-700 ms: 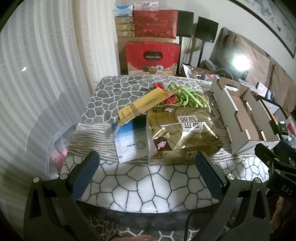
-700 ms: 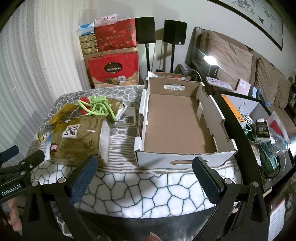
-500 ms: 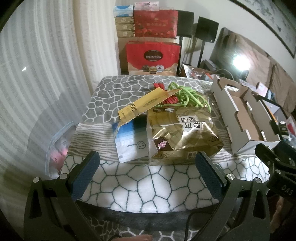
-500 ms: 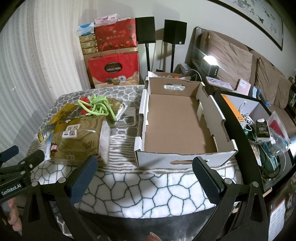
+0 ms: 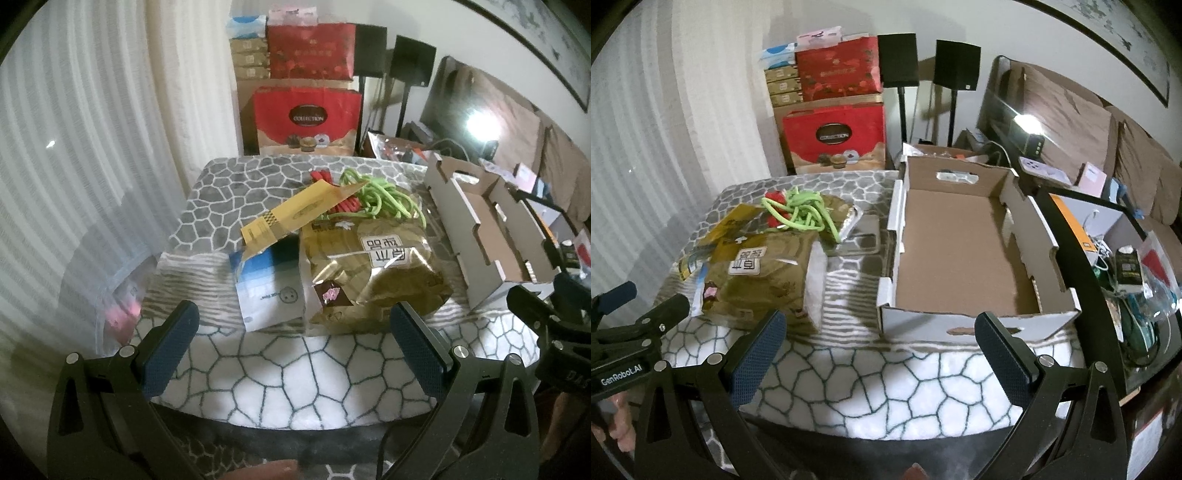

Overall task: Organize objects
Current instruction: 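Move the left tool toward the yellow booklet on the pile, then close the left tool on the yellow booklet's edge and lift it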

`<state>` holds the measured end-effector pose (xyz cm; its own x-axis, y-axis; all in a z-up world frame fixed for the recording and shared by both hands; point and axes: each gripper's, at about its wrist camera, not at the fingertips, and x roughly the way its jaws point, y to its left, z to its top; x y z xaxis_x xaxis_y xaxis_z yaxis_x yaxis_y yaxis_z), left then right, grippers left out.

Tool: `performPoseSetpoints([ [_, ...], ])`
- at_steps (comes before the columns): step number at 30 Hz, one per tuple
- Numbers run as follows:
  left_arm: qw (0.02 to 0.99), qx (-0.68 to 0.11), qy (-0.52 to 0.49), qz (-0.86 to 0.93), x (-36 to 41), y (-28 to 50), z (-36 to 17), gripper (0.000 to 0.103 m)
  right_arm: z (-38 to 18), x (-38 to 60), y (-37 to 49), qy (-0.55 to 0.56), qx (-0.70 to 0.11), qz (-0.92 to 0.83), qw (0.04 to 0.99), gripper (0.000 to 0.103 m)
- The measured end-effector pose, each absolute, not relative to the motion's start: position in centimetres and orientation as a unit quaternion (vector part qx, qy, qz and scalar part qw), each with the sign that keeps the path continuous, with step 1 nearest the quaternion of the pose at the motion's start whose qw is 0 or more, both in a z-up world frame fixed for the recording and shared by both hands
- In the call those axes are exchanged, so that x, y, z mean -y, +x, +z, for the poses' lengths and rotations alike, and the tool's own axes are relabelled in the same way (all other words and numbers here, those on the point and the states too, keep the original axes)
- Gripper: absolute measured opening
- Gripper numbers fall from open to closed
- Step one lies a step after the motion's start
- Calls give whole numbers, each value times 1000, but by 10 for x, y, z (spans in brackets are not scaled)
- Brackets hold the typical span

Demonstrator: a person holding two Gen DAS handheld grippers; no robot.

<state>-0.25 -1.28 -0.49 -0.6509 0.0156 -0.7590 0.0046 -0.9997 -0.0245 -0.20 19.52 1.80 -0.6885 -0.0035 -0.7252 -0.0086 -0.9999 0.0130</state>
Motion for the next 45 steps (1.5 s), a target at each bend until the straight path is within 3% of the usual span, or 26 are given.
performPoseSetpoints([
  [20,9,6,-392,920,40,-27,2,103,20,-175,-30,-385,15,923,-24,103],
  [34,18,63,-401,914,81,-44,-3,103,15,-145,-65,-400,18,912,-82,102],
  [40,22,83,-418,905,93,-51,-13,97,16,-140,-78,-409,6,907,-102,99],
  [45,31,119,-428,896,104,-58,-21,94,27,-135,-92,-412,-8,902,-127,86],
])
